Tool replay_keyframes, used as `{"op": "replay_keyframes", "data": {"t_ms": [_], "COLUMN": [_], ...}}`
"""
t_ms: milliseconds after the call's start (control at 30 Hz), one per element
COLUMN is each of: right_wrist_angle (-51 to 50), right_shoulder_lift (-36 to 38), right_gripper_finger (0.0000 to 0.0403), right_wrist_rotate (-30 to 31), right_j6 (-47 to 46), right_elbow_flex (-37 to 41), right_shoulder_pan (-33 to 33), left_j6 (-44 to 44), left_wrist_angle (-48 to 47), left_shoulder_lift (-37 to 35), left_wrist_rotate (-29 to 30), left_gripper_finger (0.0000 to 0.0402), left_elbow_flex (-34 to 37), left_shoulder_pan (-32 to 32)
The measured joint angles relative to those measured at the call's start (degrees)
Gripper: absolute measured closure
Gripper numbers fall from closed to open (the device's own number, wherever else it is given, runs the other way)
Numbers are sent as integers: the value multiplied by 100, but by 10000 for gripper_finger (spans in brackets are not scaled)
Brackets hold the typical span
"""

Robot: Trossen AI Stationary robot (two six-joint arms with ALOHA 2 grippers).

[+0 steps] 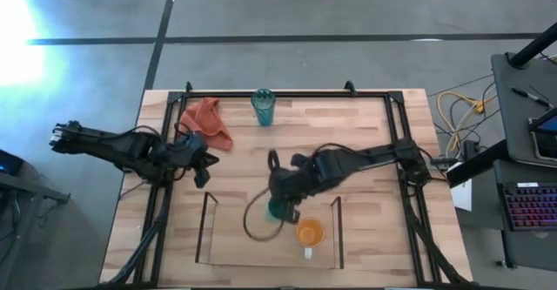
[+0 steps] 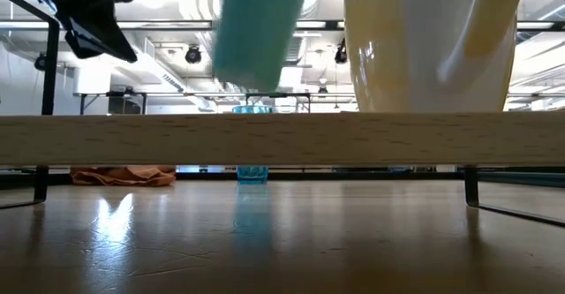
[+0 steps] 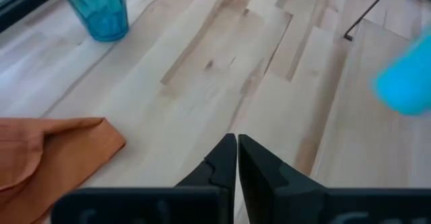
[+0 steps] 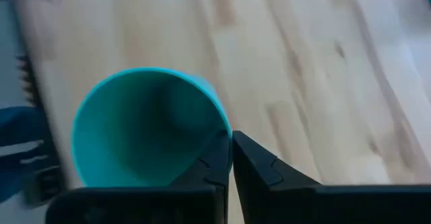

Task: Stack small to large cups/mugs on shelf
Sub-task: Put the blue cup on the shelf

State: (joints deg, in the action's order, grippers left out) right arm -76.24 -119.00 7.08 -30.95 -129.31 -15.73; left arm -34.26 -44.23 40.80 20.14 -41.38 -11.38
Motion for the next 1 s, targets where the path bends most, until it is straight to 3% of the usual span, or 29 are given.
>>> {"op": "replay_keyframes", "data": {"t_ms": [200, 433, 767, 1000], "right_wrist_angle": [4, 34, 504, 613], "right_shoulder_lift": [-480, -987, -1025, -1025], "right_gripper_finger": [394, 394, 394, 394], "right_wrist_rotate": [-254, -558, -427, -598], "right_j6": [531, 886, 1107, 1175], "right_elbow_flex": [-369, -549, -567, -567], "right_shoulder_pan": [-195, -336, -350, -350], "left_j6": [-152, -144, -140, -146], "left_wrist_angle": [453, 1831, 1772, 1764], "left_shoulder_lift": [77, 420, 1302, 1667], "left_wrist_rotate": [-21, -455, -393, -264], "left_gripper_finger": [401, 401, 401, 401], "left_elbow_flex": [261, 249, -525, -656], "left_shoulder_pan": [-4, -126, -1186, -1290]}}
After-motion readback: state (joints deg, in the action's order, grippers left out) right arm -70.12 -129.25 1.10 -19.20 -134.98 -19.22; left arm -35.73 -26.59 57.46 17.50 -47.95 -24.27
